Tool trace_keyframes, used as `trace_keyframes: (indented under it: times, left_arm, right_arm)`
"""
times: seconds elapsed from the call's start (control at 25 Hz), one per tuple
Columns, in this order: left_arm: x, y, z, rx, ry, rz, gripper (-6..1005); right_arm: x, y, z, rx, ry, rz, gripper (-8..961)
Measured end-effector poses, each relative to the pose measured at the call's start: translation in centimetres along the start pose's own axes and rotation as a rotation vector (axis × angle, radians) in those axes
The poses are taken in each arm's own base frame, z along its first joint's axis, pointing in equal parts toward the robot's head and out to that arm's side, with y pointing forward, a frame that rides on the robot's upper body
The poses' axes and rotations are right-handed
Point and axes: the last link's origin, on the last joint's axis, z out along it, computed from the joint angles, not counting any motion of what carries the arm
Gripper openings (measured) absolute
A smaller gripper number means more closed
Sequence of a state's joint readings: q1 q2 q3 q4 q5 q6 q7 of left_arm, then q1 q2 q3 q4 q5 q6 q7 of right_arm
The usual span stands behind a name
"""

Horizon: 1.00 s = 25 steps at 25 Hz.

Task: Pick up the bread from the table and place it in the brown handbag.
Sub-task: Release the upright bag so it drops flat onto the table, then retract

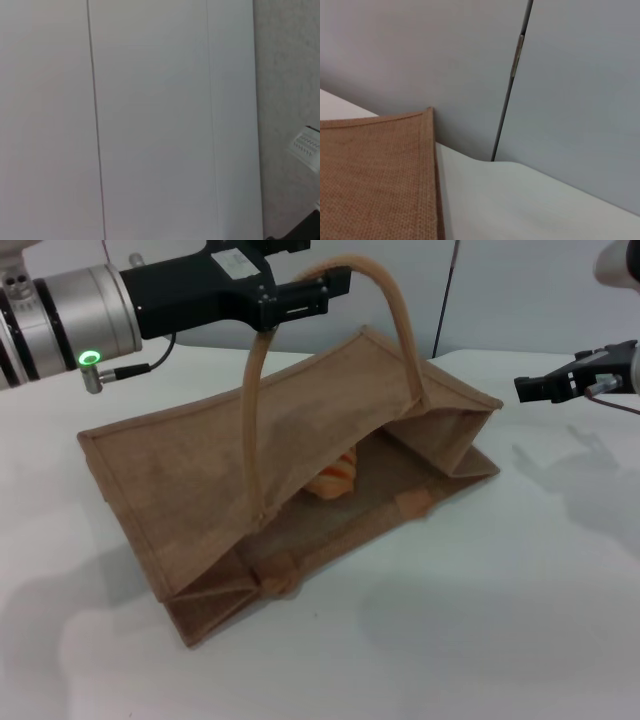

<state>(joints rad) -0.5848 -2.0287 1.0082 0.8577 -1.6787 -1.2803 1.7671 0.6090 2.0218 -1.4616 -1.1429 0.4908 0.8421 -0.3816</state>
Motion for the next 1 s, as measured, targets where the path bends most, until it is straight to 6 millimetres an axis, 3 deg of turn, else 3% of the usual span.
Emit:
trace_keyframes:
  times: [1.0]
  left_arm:
    - [-3.9,-1.9,0.1,0.102,-0.349,0.033,704]
  right_arm:
    - [0.6,0.1,0.8,-0.008,0.042,0.001,894]
